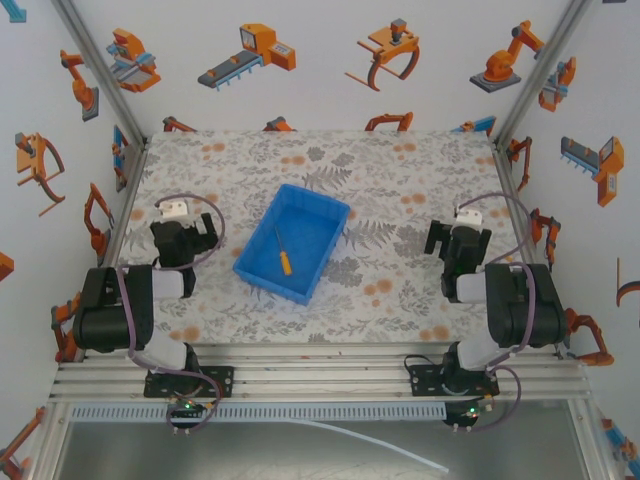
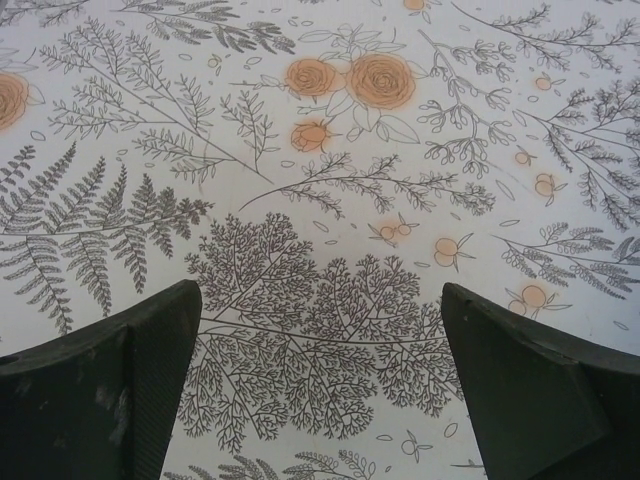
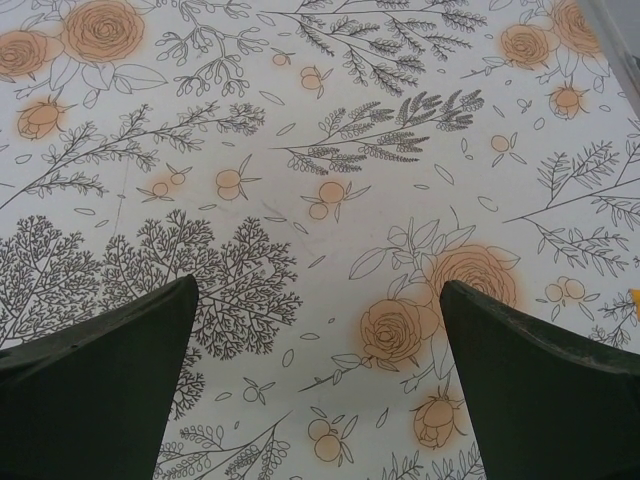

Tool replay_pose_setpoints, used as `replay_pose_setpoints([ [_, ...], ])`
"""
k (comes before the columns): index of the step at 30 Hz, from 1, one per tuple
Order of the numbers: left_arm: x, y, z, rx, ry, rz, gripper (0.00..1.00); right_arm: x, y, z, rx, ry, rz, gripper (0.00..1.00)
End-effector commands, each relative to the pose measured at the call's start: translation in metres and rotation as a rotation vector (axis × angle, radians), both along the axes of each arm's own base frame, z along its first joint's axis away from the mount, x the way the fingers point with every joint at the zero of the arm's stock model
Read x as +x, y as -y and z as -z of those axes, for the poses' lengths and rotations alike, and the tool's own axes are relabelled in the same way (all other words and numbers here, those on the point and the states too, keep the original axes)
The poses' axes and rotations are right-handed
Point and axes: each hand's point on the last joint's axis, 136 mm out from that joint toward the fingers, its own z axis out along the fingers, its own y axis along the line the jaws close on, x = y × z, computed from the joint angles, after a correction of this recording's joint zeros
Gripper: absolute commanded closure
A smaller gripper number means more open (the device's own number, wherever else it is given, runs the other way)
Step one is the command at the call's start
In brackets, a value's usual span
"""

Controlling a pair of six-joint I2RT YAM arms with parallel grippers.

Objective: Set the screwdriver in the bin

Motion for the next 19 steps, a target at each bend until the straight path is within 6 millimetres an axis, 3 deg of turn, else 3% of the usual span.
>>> replay_pose_setpoints([
  [1, -0.0004, -0.0007, 0.007, 0.025, -0.036, -0.004, 0.03, 0.0097, 0.0008, -0.0169, 0.018, 0.064, 0.005, 0.01],
  [19, -0.0002, 0.0004, 0.0073, 0.032, -0.04, -0.003, 0.03, 0.0106, -0.0028, -0.0175, 0.017, 0.065, -0.016, 0.01],
])
